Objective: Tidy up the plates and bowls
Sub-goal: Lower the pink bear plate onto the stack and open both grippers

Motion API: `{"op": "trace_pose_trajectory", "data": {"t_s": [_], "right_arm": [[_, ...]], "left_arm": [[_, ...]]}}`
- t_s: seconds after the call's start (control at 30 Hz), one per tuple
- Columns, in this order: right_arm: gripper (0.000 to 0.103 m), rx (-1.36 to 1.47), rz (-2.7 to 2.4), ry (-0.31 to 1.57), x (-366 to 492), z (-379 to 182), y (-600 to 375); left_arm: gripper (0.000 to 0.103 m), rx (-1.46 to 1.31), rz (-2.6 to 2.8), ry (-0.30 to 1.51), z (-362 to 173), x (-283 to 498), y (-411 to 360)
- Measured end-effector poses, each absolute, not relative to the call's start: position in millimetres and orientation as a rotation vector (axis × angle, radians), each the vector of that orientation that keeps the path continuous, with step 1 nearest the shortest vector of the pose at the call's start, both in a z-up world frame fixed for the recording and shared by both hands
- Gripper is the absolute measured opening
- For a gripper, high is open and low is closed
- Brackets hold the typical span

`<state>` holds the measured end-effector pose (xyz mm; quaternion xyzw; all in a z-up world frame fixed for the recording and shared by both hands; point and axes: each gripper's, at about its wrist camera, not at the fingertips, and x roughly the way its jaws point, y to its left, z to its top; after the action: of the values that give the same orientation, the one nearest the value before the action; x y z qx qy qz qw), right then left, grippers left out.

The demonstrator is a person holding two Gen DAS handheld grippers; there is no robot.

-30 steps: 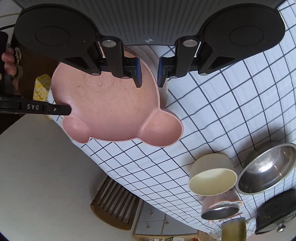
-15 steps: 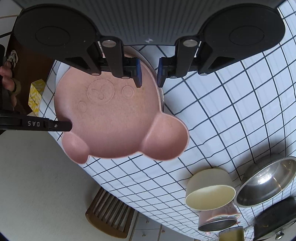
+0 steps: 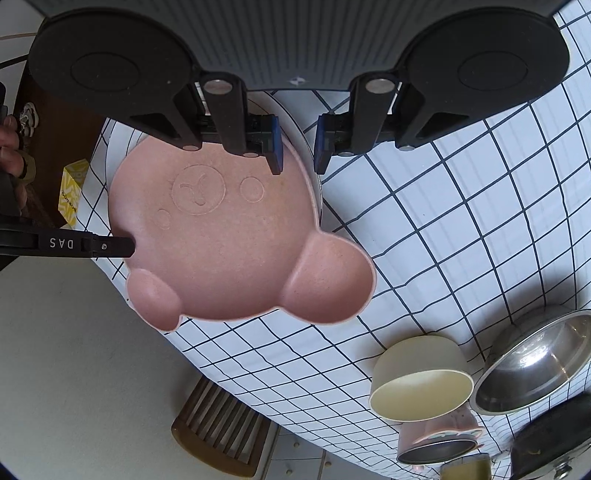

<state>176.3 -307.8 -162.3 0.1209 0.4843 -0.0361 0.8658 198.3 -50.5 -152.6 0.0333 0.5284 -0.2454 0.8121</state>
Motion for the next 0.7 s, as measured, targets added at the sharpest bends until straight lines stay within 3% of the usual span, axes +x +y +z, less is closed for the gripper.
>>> {"op": "trace_pose_trajectory", "data": {"t_s": [0.23, 0.7], "right_arm": [[0.021, 0.217, -0.114, 1.01, 170, -152, -301], [0.038, 0.158, -0.075, 0.939, 159, -109, -267]], "left_arm": [[0.017, 0.063, -0.54, 1.112, -147, 196, -44], [0.017, 0.039, -0.543, 0.967, -105, 184, -13]]}}
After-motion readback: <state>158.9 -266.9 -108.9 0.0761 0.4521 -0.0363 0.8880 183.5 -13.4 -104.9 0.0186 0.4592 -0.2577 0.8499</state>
